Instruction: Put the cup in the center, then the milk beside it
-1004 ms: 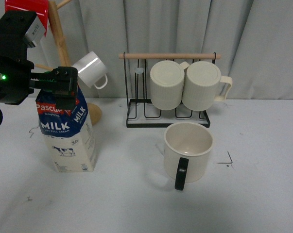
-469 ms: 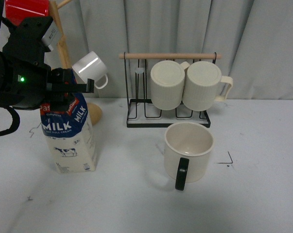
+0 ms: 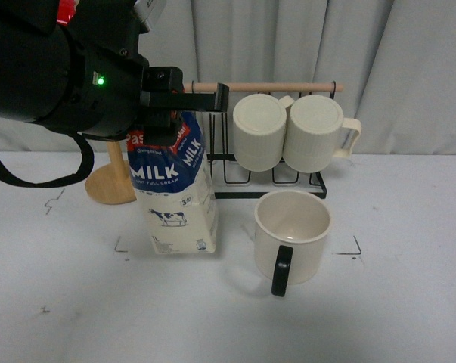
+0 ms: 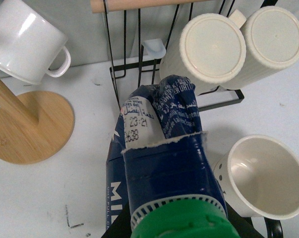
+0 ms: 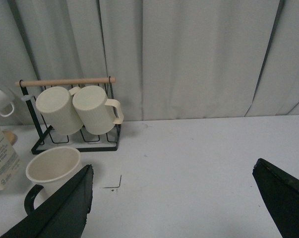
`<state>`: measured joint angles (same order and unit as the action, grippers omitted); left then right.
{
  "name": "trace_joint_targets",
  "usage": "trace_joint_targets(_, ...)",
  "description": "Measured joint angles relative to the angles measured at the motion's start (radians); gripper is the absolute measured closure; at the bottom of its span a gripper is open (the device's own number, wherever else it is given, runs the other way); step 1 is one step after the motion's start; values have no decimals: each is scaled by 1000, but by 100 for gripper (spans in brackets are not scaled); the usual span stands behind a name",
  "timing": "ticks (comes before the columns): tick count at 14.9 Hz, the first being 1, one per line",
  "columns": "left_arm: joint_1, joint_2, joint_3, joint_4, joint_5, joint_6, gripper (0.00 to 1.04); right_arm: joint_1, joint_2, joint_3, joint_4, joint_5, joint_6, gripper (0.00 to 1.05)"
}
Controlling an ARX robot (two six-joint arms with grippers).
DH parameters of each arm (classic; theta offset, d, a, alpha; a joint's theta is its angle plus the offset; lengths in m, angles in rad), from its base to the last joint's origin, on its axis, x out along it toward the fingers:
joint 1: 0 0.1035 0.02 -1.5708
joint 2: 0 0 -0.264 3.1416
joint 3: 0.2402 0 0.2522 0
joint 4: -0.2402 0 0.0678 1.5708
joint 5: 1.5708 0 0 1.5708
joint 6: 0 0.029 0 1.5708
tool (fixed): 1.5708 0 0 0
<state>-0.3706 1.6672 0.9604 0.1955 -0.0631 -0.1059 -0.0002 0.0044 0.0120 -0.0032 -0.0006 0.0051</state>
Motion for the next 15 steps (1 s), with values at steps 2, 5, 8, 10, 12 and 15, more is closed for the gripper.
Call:
trace_joint_targets(2, -16, 9, 12, 11, -19, 0, 88, 0, 0, 0, 0, 0, 0, 6)
trace_joint_targets(5, -54, 53, 19, 23, -49, 5, 88, 0, 0, 0, 0, 0, 0, 6)
trace_joint_targets(8, -99, 79, 19, 51, -51, 6, 88, 0, 0, 0, 0, 0, 0, 6)
trace_joint_targets(10, -108, 82, 19, 56, -54, 7, 88, 0, 0, 0, 0, 0, 0, 6)
trace_joint_targets(12, -124, 105, 19, 77, -78, 29, 88, 0, 0, 0, 0, 0, 0, 6)
trace_joint_targets(15, -133, 122, 15, 81, -108, 62, 88, 0, 0, 0, 0, 0, 0, 6)
